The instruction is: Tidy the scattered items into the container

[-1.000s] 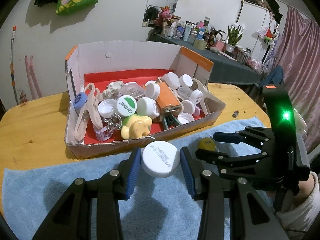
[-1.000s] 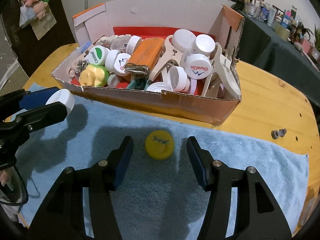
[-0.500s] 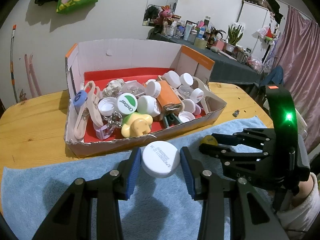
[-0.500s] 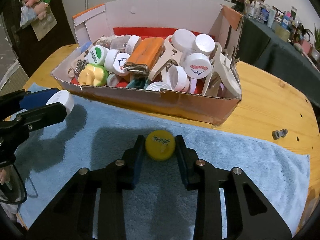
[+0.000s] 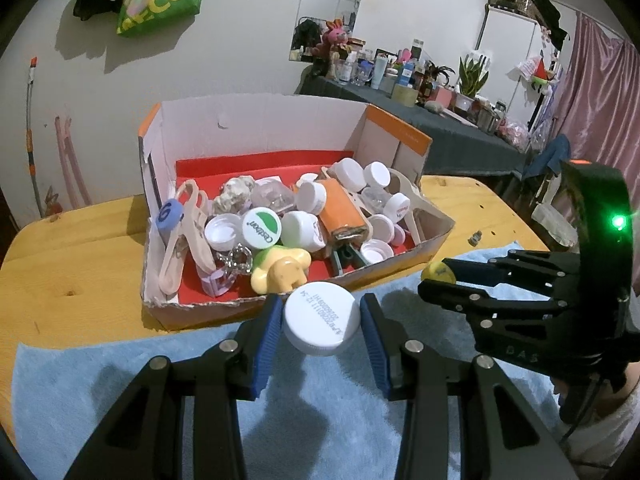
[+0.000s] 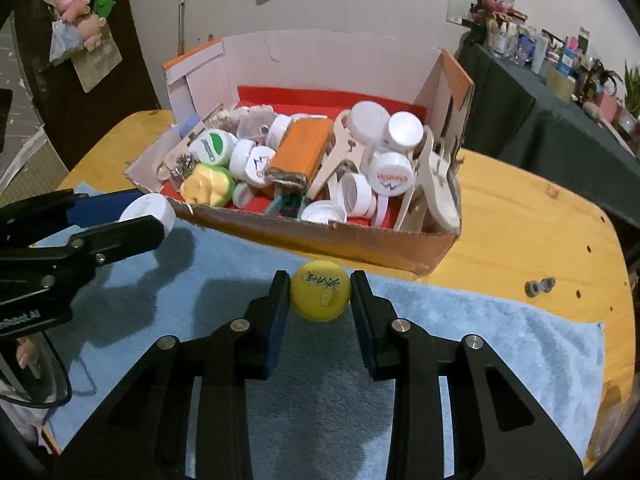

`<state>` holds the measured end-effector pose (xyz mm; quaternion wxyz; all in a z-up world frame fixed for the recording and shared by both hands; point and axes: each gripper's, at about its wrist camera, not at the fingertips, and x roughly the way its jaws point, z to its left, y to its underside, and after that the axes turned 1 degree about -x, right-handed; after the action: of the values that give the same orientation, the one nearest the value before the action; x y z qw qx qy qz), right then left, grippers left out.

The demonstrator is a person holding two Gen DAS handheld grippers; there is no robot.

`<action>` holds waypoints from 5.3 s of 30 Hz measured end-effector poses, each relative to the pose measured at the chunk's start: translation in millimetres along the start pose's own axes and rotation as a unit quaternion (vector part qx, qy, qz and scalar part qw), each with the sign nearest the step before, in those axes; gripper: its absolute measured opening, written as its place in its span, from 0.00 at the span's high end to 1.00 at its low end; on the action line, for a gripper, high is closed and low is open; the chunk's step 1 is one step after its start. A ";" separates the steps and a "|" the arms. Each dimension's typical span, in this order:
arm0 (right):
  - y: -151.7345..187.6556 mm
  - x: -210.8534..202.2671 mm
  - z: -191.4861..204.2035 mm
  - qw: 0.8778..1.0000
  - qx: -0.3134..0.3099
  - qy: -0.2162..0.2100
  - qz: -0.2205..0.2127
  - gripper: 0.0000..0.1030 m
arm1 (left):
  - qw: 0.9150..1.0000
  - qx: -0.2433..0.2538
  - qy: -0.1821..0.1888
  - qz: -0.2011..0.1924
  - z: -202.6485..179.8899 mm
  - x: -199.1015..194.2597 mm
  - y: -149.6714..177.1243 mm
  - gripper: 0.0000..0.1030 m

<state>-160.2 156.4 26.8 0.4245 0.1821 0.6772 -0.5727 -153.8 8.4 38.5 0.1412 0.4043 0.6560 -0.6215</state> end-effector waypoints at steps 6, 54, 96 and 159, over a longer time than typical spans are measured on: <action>-9.4 -5.0 0.8 1.000 -0.005 0.000 -0.008 0.72 | 1.000 0.008 -0.004 -0.003 -3.0 0.0 -7.4 0.58; -63.2 45.4 -10.8 1.000 -0.015 0.009 0.008 0.72 | 0.998 0.042 -0.051 0.002 0.3 58.9 -58.1 0.58; -62.3 48.7 -15.2 1.000 0.007 -0.006 0.014 0.68 | 0.998 0.042 -0.050 0.004 -1.8 60.9 -55.8 0.55; -24.4 -98.9 25.9 0.994 0.003 0.039 -0.104 0.20 | 0.984 0.028 -0.103 -0.144 -47.2 -115.6 -22.1 0.00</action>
<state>-111.9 149.1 119.8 0.3350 0.1340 0.7070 -0.6083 -81.3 13.5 142.4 0.1059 0.2433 0.6715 -0.6919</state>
